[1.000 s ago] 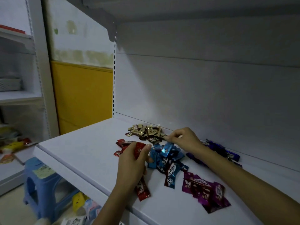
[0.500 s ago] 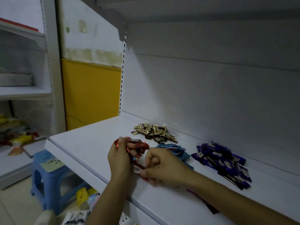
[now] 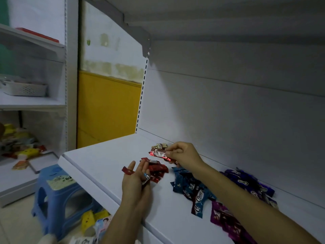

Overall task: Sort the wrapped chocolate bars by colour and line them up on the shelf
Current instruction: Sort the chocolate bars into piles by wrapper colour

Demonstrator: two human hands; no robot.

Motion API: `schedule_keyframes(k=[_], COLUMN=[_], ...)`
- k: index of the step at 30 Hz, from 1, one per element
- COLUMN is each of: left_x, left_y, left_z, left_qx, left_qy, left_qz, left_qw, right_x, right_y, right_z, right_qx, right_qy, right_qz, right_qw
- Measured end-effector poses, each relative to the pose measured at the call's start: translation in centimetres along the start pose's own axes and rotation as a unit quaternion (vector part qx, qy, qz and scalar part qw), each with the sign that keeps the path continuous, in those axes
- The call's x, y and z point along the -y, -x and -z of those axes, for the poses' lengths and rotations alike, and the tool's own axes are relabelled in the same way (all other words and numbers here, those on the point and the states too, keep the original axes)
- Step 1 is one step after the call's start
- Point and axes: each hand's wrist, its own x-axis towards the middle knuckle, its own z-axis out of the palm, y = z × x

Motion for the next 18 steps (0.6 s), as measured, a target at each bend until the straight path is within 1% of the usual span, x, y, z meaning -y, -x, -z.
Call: schedule_keyframes(k=[1,2,3,4,5,7,9,10,11,13,15,16,17,18], left_x=[0.0,-0.2,-0.2,-0.2,-0.2,0.4,1.0,1.2,1.5,1.6,1.4,1.2,1.1,0.8], left_y=[0.0,0.1,0.1,0.3,0.4,1.0,1.6,1.7,1.6,1.5,1.3,1.2,1.0,0.8], left_z=[0.1,0.2,0.3,0.4,0.5,0.1,-0.4,-0.6,-0.5,-0.2,-0.1,0.0,0.1,0.2], left_qx=[0.008,0.016,0.029,0.047,0.071,0.119,0.152,0.167,0.183,0.203,0.191,0.168,0.136,0.104], left_qy=[-0.009,-0.016,-0.024,-0.037,-0.058,-0.141,-0.243,-0.282,-0.308,-0.331,-0.336,-0.322,-0.290,-0.230], left_qz=[0.000,0.001,0.004,0.006,0.005,-0.018,-0.080,-0.113,-0.129,-0.111,-0.096,-0.095,-0.089,-0.072], left_qw=[1.000,1.000,0.999,0.998,0.996,0.983,0.955,0.938,0.925,0.915,0.917,0.927,0.943,0.965], right_x=[-0.2,-0.3,-0.4,-0.4,-0.4,-0.1,0.2,0.3,0.3,0.4,0.7,0.8,0.7,0.6], right_y=[-0.3,-0.2,-0.1,0.2,0.5,1.3,2.1,2.4,2.5,2.4,1.7,1.0,0.3,-0.4], right_z=[-0.5,-1.0,-1.4,-1.7,-1.9,-2.4,-2.5,-2.5,-2.4,-2.1,-1.9,-1.8,-1.7,-1.6], right_qx=[-0.013,-0.025,-0.033,-0.031,-0.020,0.026,0.058,0.064,0.067,0.066,0.043,0.017,-0.014,-0.036], right_qy=[0.086,0.166,0.201,0.191,0.156,0.089,0.102,0.123,0.136,0.107,-0.012,-0.071,-0.106,-0.108], right_qz=[0.021,0.048,0.073,0.095,0.112,0.147,0.196,0.214,0.222,0.209,0.145,0.109,0.078,0.055], right_qw=[0.996,0.985,0.976,0.977,0.981,0.985,0.974,0.967,0.963,0.970,0.988,0.991,0.991,0.992])
